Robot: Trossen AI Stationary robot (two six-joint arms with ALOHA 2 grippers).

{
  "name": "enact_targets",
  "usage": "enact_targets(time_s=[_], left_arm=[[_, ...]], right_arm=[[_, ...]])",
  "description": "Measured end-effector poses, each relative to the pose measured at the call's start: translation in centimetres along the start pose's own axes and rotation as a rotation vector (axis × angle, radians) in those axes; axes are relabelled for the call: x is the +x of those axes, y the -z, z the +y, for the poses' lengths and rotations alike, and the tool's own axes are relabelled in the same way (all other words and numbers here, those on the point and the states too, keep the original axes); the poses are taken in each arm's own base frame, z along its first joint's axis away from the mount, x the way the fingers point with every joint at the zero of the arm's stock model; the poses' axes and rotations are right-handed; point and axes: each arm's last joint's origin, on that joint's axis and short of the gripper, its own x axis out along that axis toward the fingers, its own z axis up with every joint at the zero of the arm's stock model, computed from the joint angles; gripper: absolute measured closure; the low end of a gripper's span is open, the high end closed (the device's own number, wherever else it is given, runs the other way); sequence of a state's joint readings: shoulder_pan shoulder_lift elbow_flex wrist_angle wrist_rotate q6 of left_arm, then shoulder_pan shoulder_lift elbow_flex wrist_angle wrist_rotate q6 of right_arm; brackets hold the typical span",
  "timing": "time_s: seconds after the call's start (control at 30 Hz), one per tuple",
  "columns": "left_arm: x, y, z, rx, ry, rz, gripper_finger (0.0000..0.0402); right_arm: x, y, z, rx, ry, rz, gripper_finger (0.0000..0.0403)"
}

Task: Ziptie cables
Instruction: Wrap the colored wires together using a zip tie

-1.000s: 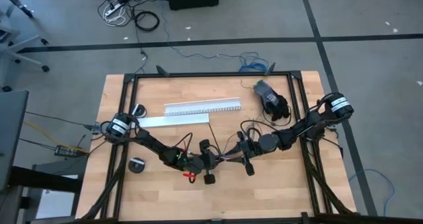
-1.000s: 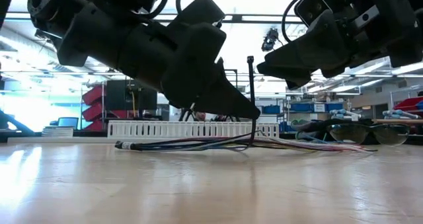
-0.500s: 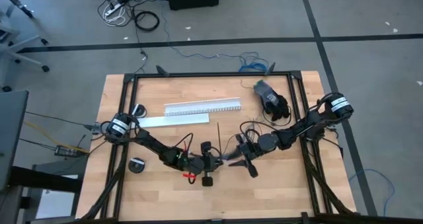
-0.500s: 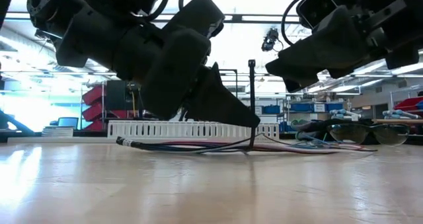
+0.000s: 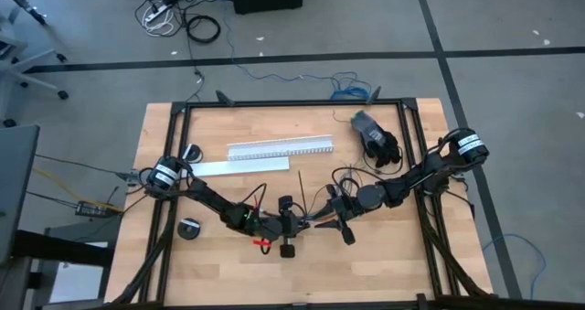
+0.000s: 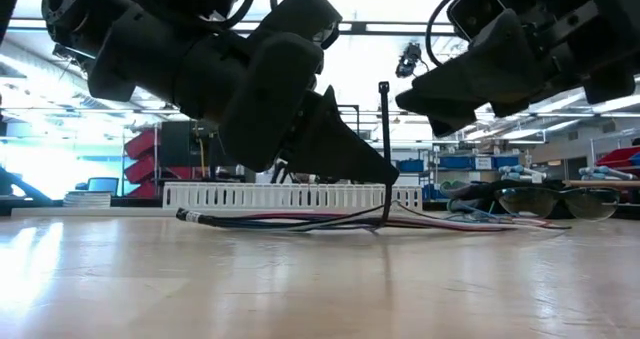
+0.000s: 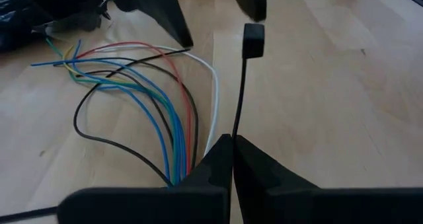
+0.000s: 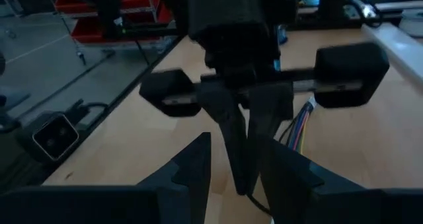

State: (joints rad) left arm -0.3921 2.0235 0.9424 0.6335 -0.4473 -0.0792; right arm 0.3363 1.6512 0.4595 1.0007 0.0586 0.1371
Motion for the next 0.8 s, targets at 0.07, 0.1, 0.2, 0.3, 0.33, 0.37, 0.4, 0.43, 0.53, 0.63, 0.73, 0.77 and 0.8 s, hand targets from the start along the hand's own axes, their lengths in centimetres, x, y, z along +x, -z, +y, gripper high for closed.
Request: enact_targets(time_s=[0.07, 0.1, 0.2, 0.3, 0.33, 0.37, 0.4, 0.43, 0.53, 0.63, 0.73, 0.77, 0.8], left_arm=[[0.1, -0.1, 0.1, -0.003, -0.003, -0.004, 0.0401], [0.1, -0.1, 0.2, -0.005, -0.006, -0.005, 0.0402], [0.2, -0.2, 0.5, -0.013, -0.015, -0.014, 0.0401], [0.3, -0.6, 0.7, -0.023, -0.018, -0.048, 0.0401], [0.3, -0.7, 0.7, -0.013, -0.017, -0.060, 0.0401], [0.3, -0.8, 0.7, -0.007, -0.017, -0.073, 0.0401], [0.3, -1.0, 0.6, -0.003, -0.017, -0.086, 0.0402], [0.3, -1.1, 0.7, -0.006, -0.019, -0.095, 0.0402], [0.4, -1.1, 0.9, -0.005, -0.028, -0.089, 0.0401], [0.4, -1.0, 1.1, -0.007, -0.036, -0.088, 0.0401], [0.5, -1.1, 1.2, -0.008, -0.037, -0.092, 0.0401], [0.4, -1.1, 1.2, -0.009, -0.036, -0.093, 0.0401], [0.4, -1.1, 1.1, -0.010, -0.036, -0.095, 0.0401]], right_arm=[[0.2, -0.3, 0.1, -0.001, 0.006, -0.008, 0.0283], [0.4, -0.6, 0.2, -0.005, 0.005, -0.013, 0.0283], [0.8, -0.8, 0.3, -0.024, 0.009, 0.008, 0.0283], [1.0, -0.8, 0.2, -0.030, 0.032, 0.030, 0.0283], [1.0, -0.7, 0.2, -0.031, 0.038, 0.039, 0.0283], [1.0, -0.6, 0.2, -0.032, 0.046, 0.049, 0.0283], [1.0, -0.6, 0.1, -0.032, 0.052, 0.053, 0.0283], [1.0, -0.6, 0.1, -0.032, 0.056, 0.051, 0.0283], [1.0, -0.6, 0.1, -0.032, 0.056, 0.048, 0.0283], [1.0, -0.6, 0.1, -0.027, 0.059, 0.046, 0.0283], [1.0, -0.6, 0.1, -0.017, 0.063, 0.045, 0.0287], [1.0, -0.6, 0.1, -0.017, 0.071, 0.044, 0.0290], [1.0, -0.6, 0.1, -0.017, 0.080, 0.043, 0.0293]])
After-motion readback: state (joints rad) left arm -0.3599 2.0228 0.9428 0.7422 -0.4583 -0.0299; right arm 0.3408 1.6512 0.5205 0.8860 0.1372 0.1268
